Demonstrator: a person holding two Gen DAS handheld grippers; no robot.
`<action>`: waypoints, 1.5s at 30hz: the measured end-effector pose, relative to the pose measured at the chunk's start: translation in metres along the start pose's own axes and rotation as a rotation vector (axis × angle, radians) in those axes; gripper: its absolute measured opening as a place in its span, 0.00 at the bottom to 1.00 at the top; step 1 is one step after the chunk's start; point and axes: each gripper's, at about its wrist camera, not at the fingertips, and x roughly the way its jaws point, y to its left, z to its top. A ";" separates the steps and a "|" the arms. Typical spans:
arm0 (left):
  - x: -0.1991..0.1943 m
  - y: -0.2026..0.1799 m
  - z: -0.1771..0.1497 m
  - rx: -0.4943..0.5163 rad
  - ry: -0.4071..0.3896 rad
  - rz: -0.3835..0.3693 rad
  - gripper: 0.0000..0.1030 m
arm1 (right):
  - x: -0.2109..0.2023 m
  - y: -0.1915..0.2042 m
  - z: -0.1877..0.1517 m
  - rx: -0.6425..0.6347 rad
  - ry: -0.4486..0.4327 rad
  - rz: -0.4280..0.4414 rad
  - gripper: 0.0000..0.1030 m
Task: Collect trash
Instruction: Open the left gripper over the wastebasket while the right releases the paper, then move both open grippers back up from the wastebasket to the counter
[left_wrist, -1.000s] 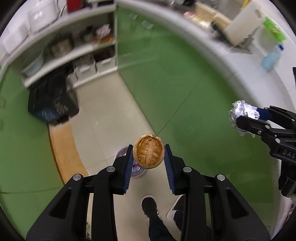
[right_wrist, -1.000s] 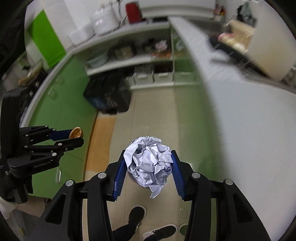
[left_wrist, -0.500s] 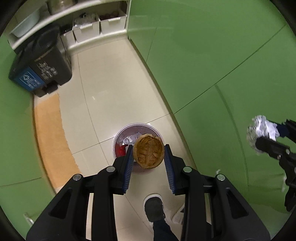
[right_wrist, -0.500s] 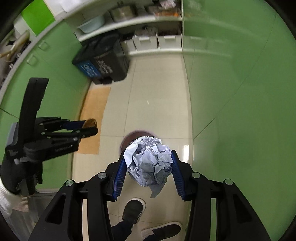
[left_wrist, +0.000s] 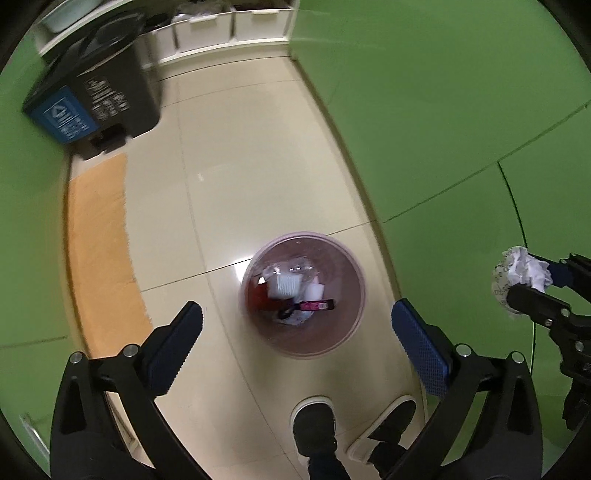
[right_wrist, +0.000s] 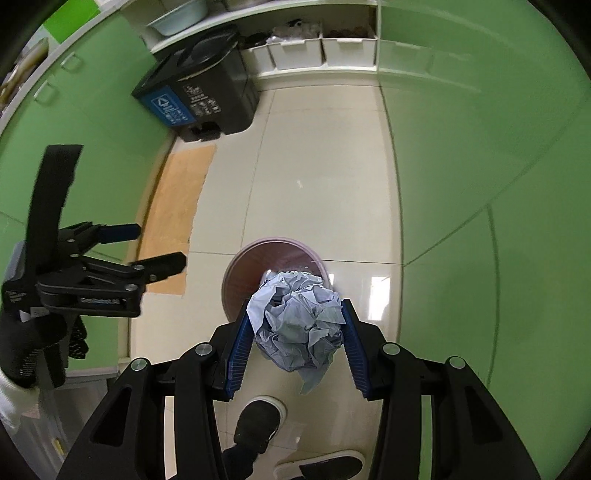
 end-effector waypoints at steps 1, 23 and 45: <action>-0.004 0.006 -0.002 -0.010 0.000 0.007 0.97 | 0.003 0.002 0.000 -0.006 0.003 0.005 0.44; -0.026 0.098 -0.064 -0.173 -0.064 0.073 0.97 | 0.116 0.054 0.016 -0.140 0.048 0.051 0.63; -0.242 -0.015 -0.021 -0.062 -0.190 0.028 0.97 | -0.176 0.038 0.015 0.036 -0.116 0.027 0.94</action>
